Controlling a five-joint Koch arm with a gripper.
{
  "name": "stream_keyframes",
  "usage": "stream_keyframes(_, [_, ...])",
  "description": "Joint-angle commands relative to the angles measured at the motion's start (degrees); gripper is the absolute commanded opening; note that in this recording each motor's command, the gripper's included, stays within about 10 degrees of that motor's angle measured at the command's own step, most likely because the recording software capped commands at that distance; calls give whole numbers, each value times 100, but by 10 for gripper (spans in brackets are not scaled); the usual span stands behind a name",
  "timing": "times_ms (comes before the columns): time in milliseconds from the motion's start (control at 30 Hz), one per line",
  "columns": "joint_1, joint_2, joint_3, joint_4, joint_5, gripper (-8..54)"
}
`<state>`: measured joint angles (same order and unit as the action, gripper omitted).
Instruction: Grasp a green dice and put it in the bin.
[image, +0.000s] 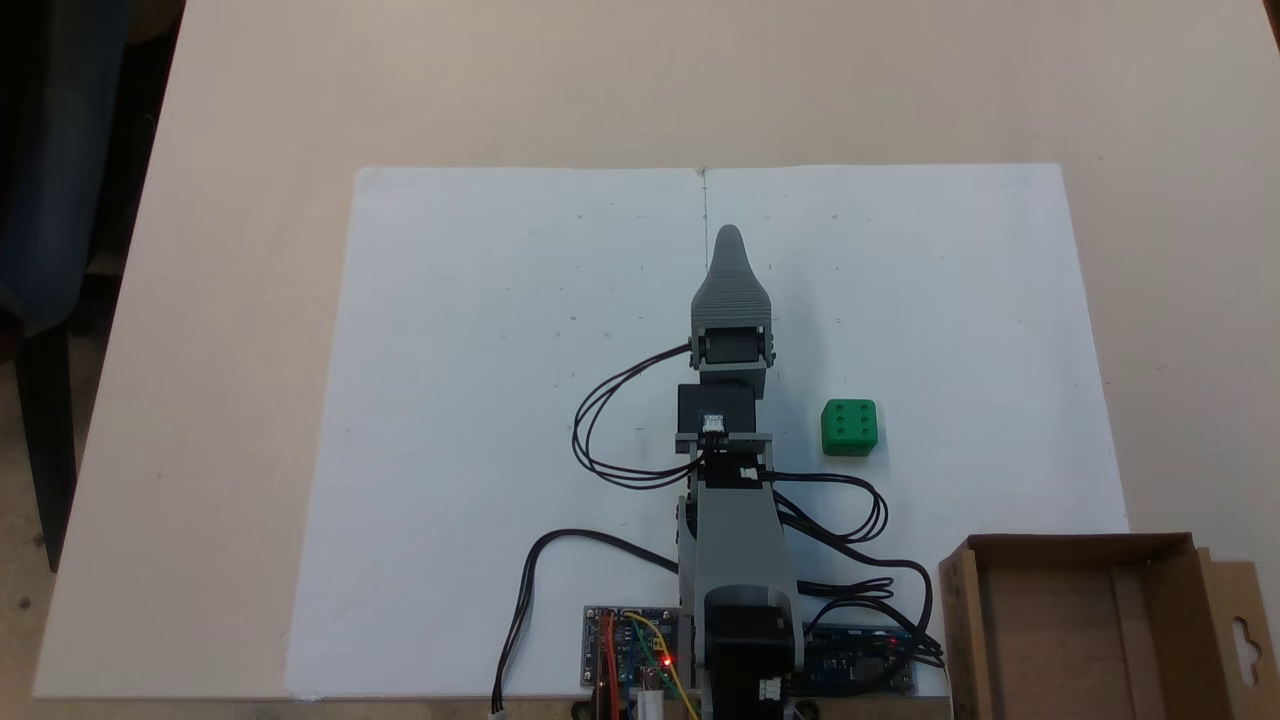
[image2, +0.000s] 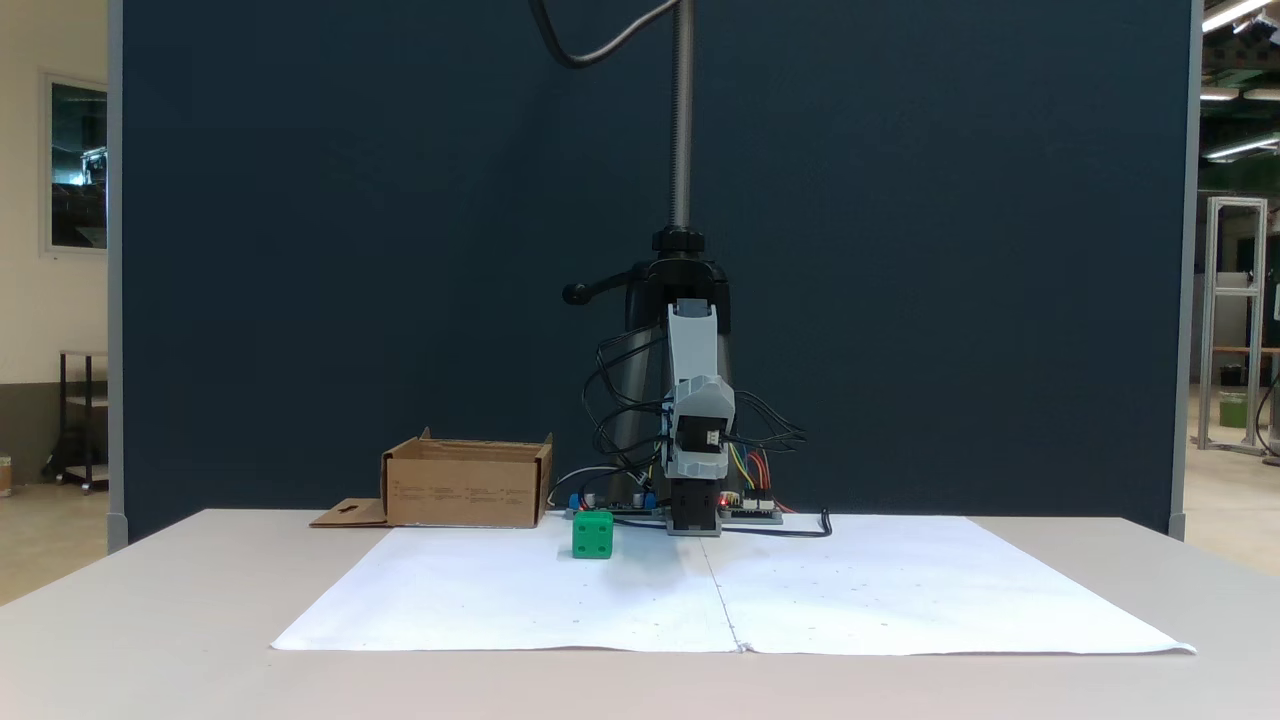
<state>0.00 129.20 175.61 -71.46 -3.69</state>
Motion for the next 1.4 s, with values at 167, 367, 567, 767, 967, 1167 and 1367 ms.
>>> stream_keyframes(167, [-97,633,334,-272,-492,420])
stream_keyframes(367, [-158,642,-571,940,-571,414])
stream_keyframes(567, [-53,633,-1714,3171,-554,415])
stream_keyframes(767, [70,642,-2347,4975,-510,416])
stream_keyframes(967, [141,650,-3524,7187,26,439])
stream_keyframes(1167, [308,633,-5071,9121,782,454])
stream_keyframes(1367, [466,527,-5581,10896,809,449])
